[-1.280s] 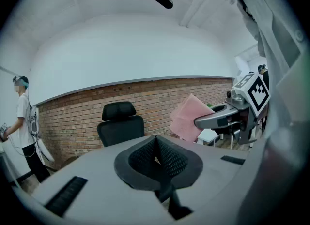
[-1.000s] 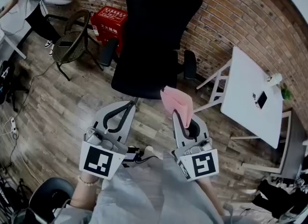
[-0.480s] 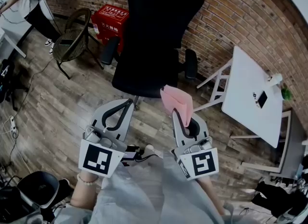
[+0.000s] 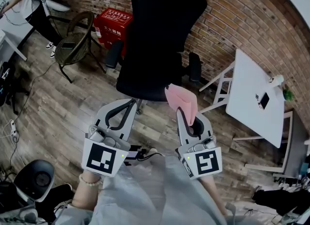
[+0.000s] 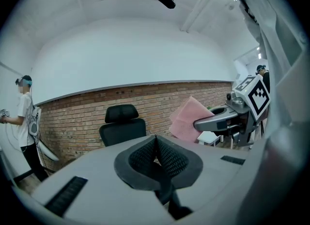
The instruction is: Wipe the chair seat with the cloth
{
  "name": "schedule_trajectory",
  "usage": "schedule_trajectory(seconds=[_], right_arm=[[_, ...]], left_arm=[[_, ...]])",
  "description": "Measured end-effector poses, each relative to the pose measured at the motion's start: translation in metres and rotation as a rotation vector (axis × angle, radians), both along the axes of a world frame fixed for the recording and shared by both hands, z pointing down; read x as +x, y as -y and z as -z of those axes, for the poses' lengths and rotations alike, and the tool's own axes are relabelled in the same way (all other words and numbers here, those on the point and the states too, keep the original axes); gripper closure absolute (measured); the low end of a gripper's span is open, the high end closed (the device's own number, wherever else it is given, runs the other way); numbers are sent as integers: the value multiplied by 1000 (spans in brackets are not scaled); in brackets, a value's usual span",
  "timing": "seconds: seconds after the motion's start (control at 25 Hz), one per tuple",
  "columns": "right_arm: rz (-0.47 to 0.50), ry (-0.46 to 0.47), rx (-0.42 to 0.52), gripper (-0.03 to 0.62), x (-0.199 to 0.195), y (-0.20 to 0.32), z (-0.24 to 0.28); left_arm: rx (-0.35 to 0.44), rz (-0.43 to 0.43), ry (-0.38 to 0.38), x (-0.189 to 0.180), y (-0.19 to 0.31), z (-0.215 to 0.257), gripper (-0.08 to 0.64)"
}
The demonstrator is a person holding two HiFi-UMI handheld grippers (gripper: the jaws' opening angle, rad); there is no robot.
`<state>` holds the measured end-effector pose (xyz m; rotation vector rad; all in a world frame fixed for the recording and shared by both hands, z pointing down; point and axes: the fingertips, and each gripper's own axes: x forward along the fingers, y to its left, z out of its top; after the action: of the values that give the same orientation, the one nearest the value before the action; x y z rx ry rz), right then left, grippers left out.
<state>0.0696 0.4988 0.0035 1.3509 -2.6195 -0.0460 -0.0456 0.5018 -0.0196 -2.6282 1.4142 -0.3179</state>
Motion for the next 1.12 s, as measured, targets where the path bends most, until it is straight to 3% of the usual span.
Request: schedule_trajectory(seconds=[0.08,0.24,0.64,0.88,1.12], right_arm=[[-1,-4,8,538,-6,-2,1],[-4,-5,23,538,-18,-7,5],[-12,17,24,538,-26,5,0],[14,12,4,538,-22,46,-12],[63,12,-4,538,-15,119,-20]], left_arm=[[5,-4,0,-5,-2,1,541],[-4,4,-86,-18,-6,10,541],[19,-14,-28,-22,5,8,541],[9,11,-11,-19,44,-1,541],[-13,56,-31,-10,109,-8,541]])
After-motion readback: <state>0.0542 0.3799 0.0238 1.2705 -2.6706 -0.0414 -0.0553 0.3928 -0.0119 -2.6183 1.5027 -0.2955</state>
